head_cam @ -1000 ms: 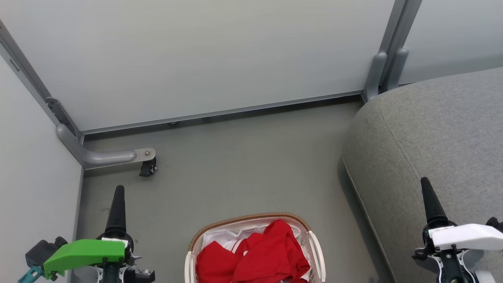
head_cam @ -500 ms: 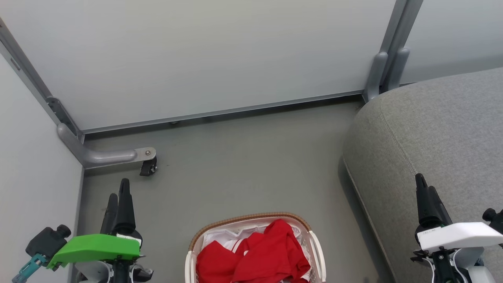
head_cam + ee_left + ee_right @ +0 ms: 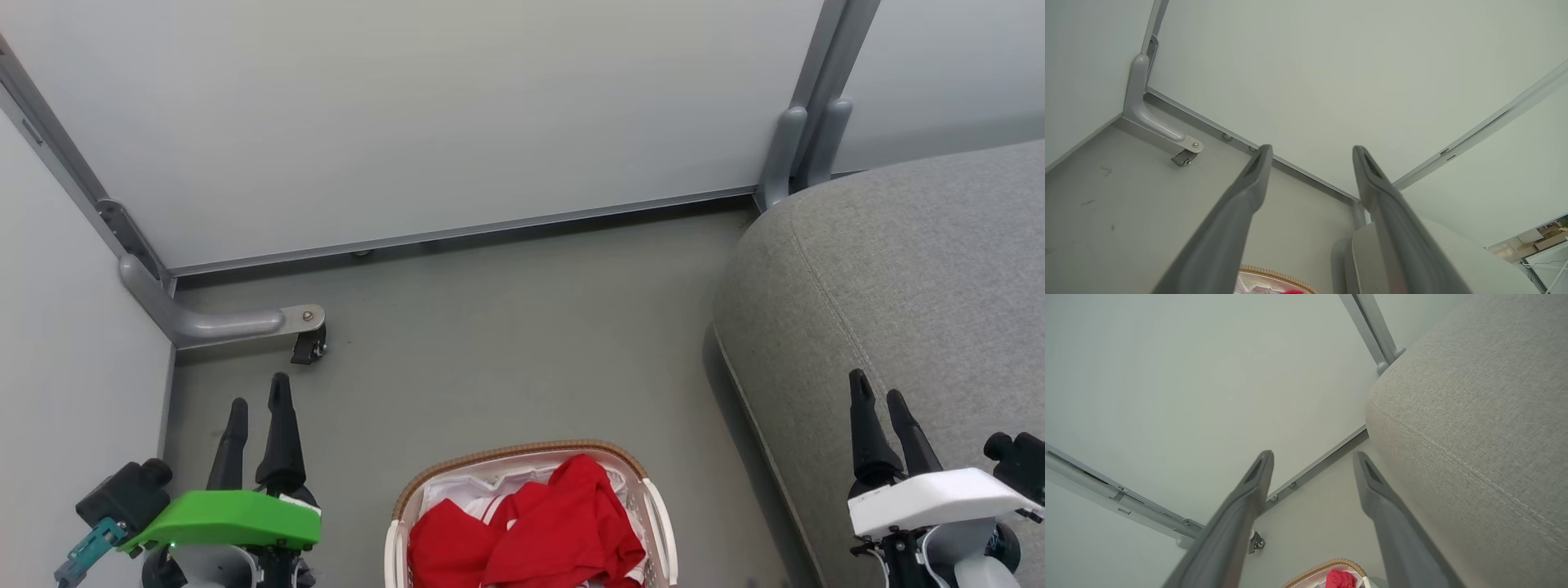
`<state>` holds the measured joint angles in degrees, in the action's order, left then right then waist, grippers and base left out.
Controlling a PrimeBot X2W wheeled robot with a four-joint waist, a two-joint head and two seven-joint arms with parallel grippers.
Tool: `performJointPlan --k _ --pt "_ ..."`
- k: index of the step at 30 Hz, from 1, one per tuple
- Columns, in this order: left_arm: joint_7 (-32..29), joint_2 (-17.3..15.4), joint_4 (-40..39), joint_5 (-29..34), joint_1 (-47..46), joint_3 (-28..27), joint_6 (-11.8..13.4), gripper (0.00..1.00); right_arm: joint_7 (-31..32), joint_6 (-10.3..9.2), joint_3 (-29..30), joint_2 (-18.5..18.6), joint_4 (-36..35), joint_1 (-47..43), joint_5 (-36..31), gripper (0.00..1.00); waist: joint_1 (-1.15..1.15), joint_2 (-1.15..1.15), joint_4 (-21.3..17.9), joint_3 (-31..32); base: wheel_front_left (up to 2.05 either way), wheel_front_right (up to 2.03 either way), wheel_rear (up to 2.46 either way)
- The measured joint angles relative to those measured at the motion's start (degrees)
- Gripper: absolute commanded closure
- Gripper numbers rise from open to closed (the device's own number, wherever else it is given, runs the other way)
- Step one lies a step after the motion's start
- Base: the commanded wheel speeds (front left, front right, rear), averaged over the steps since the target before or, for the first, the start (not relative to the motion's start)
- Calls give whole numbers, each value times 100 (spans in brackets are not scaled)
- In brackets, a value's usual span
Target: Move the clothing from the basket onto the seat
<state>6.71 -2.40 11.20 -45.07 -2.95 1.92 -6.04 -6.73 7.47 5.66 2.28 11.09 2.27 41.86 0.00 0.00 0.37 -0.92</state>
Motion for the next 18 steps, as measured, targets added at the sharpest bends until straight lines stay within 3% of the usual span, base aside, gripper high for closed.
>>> performJointPlan --k 18 --pt "272 -7 154 1063 134 24 46 0 -263 0 -234 12 24 -59 -1345 0 0 0 26 24 0 0 0"
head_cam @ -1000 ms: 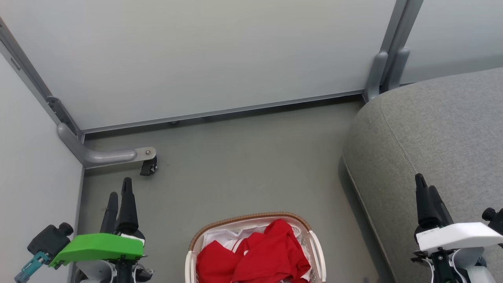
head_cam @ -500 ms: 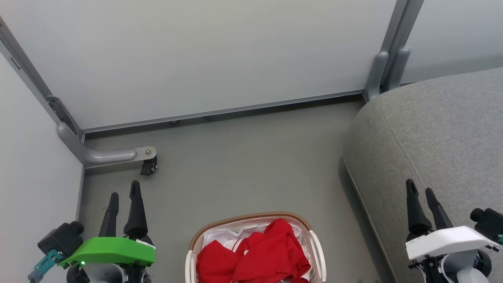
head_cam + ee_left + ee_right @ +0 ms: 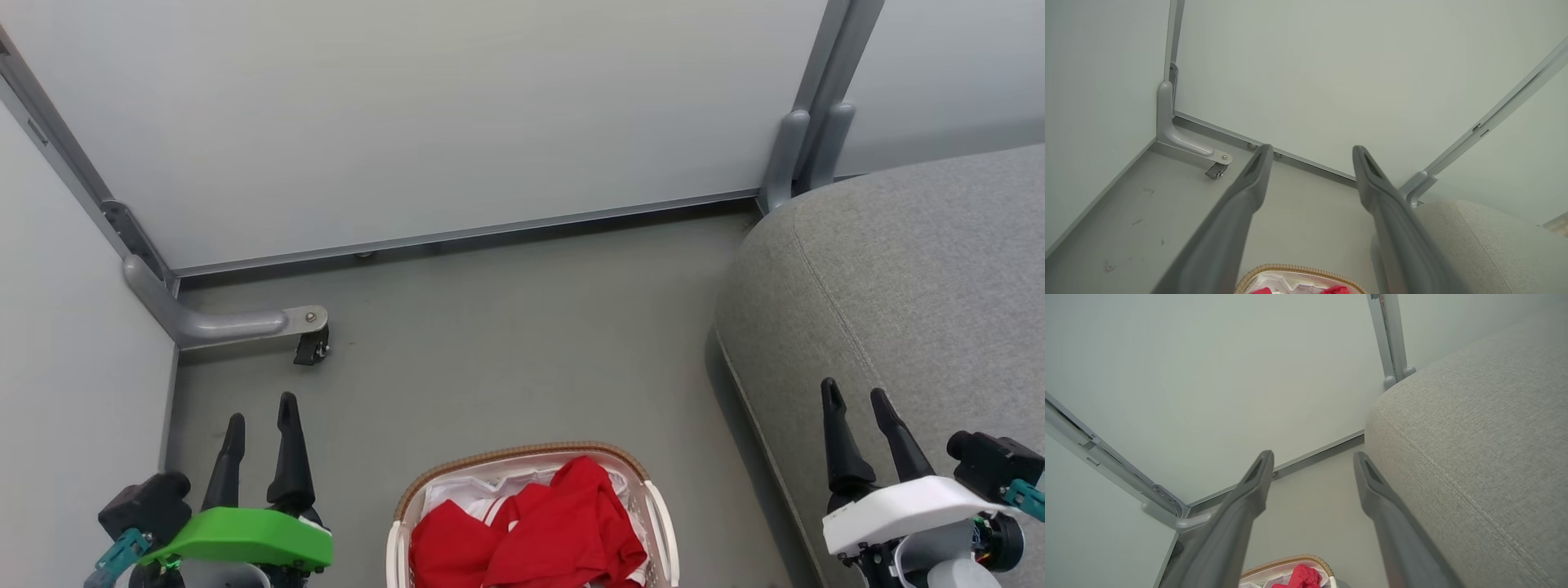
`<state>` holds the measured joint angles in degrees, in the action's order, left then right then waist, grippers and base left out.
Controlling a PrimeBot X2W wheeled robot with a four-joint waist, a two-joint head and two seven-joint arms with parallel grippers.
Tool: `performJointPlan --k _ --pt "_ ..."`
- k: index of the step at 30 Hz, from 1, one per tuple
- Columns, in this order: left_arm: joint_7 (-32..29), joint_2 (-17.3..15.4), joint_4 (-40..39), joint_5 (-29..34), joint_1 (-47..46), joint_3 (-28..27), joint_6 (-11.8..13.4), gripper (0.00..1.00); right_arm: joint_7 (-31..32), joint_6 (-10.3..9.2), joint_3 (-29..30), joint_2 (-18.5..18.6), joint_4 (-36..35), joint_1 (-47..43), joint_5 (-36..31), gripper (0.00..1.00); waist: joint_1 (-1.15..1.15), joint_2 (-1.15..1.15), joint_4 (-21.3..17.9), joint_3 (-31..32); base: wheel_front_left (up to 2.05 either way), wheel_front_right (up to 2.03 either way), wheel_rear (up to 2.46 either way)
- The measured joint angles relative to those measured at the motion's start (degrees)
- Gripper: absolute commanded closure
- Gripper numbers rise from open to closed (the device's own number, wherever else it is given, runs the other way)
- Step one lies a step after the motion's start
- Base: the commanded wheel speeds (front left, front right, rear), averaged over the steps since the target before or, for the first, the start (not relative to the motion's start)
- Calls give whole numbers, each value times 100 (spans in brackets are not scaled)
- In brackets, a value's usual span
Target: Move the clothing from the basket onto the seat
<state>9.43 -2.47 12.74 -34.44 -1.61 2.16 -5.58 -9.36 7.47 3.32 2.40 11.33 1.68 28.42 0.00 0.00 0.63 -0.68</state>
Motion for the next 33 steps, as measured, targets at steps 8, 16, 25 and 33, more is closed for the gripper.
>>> performJointPlan --k 8,16,25,33 --pt "110 -2 118 391 42 42 7 0 -112 1 -75 9 29 -21 -527 0 0 0 16 -4 0 0 0" --pt "216 -5 222 745 43 55 13 0 -214 1 -114 15 67 -52 -975 0 0 0 23 -19 0 0 0" --pt "311 -10 274 1111 45 121 27 0 -326 1 -143 20 71 -57 -1402 0 0 0 31 -33 0 0 0" --pt "404 -13 308 1430 57 146 26 0 -403 1 -162 23 58 -78 -1746 0 0 0 34 -50 0 0 0"
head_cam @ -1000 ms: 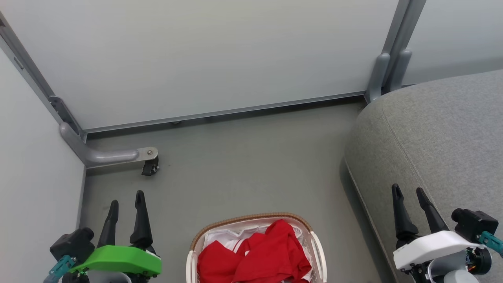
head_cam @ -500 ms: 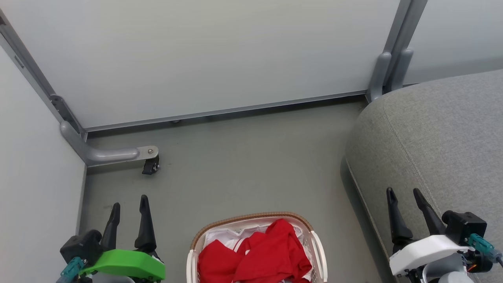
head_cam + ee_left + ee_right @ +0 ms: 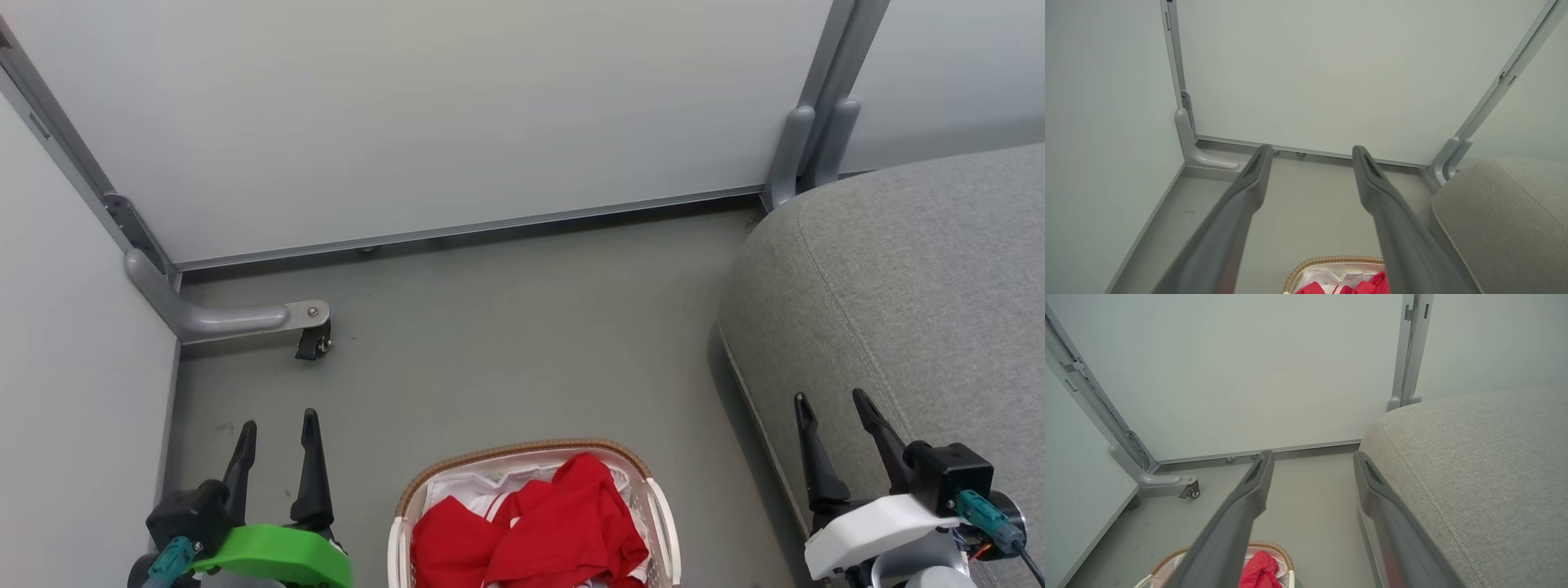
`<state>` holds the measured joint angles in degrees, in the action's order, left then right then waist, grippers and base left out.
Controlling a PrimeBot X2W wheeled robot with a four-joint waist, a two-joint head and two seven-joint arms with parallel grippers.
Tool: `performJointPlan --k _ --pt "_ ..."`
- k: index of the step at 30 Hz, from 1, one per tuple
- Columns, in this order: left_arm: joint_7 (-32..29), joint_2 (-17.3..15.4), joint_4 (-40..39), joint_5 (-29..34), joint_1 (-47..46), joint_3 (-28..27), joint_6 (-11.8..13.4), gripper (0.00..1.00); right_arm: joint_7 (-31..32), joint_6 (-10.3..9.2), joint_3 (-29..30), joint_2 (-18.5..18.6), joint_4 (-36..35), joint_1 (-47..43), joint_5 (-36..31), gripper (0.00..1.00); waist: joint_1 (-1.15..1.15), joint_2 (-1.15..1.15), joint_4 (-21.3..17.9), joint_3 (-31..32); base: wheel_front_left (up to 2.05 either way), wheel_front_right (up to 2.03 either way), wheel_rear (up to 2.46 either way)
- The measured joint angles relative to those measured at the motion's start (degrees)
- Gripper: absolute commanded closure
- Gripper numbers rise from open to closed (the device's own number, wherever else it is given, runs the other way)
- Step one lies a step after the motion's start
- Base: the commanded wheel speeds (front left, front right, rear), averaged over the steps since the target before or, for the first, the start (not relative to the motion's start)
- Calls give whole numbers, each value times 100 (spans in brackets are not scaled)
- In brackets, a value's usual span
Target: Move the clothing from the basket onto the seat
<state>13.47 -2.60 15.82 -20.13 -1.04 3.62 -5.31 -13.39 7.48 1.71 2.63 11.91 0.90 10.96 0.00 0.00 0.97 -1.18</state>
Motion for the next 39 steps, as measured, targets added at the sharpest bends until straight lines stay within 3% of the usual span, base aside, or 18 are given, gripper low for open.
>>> performJointPlan --k 15,39 --pt "156 -7 278 421 33 85 -18 0 -160 1 -2 7 -15 -26 -606 0 0 0 24 -21 0 0 0" --pt "165 -8 419 434 29 99 -24 0 -160 1 4 8 1 -25 -623 0 0 0 15 -52 0 0 0"
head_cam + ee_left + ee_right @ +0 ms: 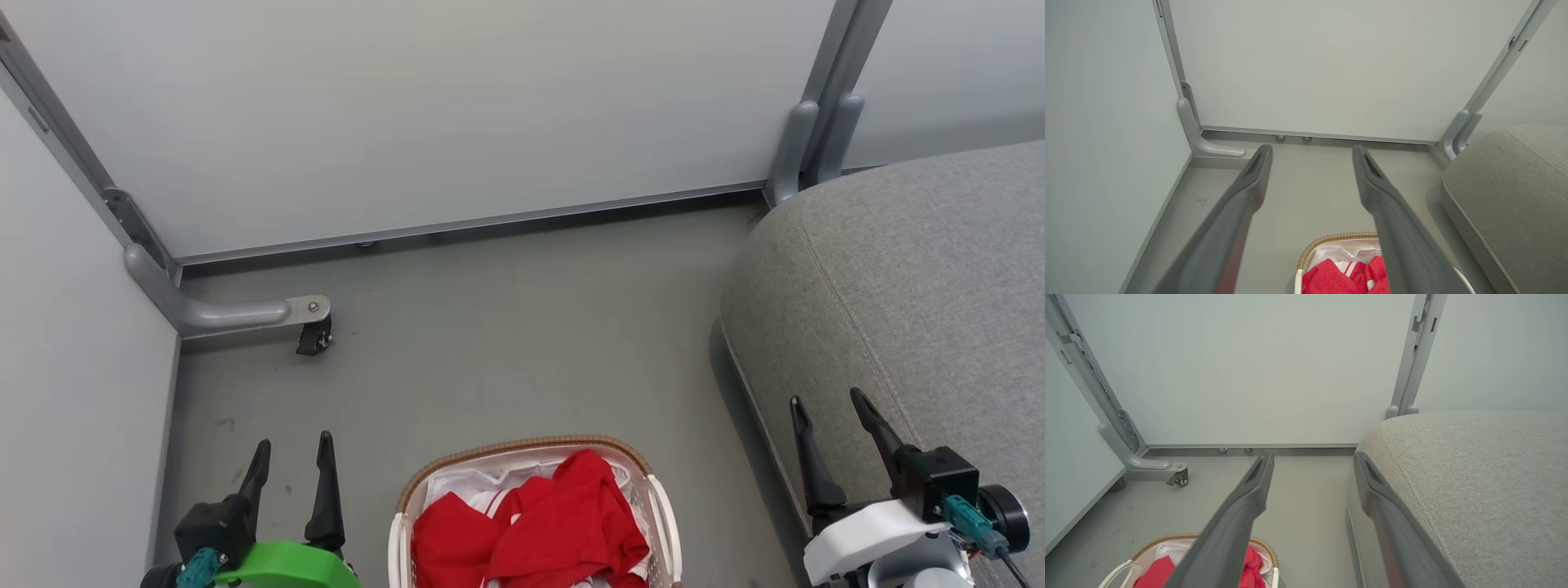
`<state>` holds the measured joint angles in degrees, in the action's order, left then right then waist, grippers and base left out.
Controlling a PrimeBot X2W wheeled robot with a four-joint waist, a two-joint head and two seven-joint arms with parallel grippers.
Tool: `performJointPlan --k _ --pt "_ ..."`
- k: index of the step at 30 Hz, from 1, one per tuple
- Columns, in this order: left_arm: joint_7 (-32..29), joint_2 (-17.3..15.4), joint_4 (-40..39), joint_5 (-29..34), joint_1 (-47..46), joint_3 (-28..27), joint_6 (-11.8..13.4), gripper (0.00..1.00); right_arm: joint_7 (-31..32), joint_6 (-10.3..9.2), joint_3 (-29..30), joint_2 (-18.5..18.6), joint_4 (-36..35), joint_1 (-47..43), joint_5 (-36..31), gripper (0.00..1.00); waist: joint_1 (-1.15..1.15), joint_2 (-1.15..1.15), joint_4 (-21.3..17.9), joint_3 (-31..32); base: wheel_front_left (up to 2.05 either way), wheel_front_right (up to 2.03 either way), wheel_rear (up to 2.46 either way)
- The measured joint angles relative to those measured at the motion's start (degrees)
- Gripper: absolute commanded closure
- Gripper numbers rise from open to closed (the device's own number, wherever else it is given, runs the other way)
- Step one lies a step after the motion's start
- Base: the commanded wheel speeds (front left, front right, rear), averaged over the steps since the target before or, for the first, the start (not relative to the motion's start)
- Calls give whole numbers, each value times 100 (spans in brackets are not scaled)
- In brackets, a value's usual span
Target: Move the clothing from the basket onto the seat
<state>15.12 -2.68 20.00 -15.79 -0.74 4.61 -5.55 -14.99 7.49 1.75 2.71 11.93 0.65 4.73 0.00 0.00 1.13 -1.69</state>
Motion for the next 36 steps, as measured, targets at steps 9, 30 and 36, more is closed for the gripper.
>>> performJointPlan --k 9,30,36 --pt "0 -1 -83 38 -138 143 -35 0 0 0 35 0 -103 73 0 0 0 0 -17 -158 0 0 0" --pt "1 -20 1644 676 -2158 2488 -177 0 -1 2 -168 8 -358 1472 197 0 1 0 -385 -2016 0 0 0" --pt "0 -278 2307 880 -2864 3507 -177 0 -1 2 -316 12 -427 1901 428 0 2 0 -629 -2773 0 0 0"
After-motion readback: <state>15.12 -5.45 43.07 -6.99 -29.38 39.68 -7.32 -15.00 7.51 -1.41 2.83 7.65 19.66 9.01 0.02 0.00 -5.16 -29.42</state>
